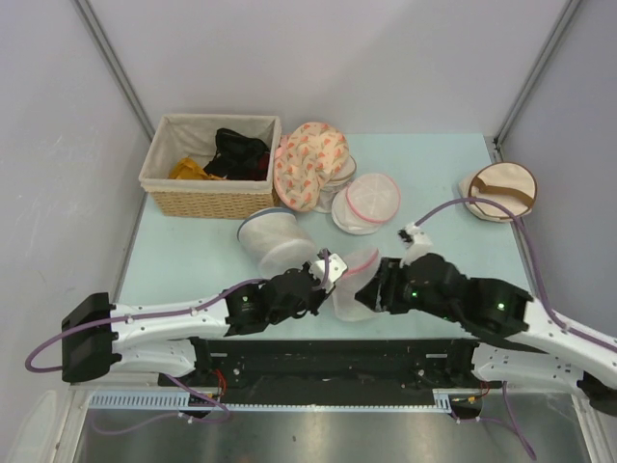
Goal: Unzip the laundry bag and remove the bra
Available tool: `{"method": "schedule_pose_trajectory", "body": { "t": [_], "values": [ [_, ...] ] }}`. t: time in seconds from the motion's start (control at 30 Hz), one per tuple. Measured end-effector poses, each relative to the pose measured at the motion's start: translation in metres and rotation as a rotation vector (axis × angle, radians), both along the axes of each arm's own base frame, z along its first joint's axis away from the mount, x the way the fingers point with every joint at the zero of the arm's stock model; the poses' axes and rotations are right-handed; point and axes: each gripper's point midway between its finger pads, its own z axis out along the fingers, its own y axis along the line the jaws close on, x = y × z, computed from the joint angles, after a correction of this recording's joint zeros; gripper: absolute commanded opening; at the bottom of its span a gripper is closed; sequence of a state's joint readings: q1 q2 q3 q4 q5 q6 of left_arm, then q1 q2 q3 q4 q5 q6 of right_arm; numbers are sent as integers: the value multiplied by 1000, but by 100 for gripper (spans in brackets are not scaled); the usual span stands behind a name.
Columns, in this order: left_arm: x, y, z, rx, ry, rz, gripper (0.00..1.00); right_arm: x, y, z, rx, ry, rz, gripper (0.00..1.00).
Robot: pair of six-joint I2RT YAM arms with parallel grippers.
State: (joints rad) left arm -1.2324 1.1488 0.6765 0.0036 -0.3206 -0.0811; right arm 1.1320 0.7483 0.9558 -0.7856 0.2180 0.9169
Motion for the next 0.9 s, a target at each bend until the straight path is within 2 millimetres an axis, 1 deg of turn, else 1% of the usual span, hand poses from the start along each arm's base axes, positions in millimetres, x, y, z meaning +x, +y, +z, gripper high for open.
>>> {"method": "schedule_pose_trajectory", "body": {
  "t": [0.07, 0.13, 0.17, 0.27, 0.43, 0.7, 0.83, 0.9],
  "values": [
    [-1, -1, 0, -4, 5, 0, 0, 2, 9, -9, -35, 3, -10, 49],
    [-2, -2, 2, -6, 7, -1, 0, 10, 12, -19, -66, 3, -46, 48],
    [-3, -2, 2, -8, 9, -2, 0, 12, 13, -20, -71, 2, -56, 47],
    [-4, -4, 1, -9, 13, -5, 0, 17, 20, -20, -61, -7, -74, 45],
    [-7, -5, 0, -11, 20, -7, 0, 25, 30, -25, -72, -8, -94, 43],
    [-7, -5, 0, -14, 21, -2, 0, 38, 32, -24, -59, -20, -141, 34],
    [-7, -6, 1, -18, 20, -3, 1, 42, 36, -29, -54, -16, -151, 31],
    [-7, -7, 3, -26, 18, -4, 0, 43, 36, -34, -54, -8, -156, 26]
  ]
}}
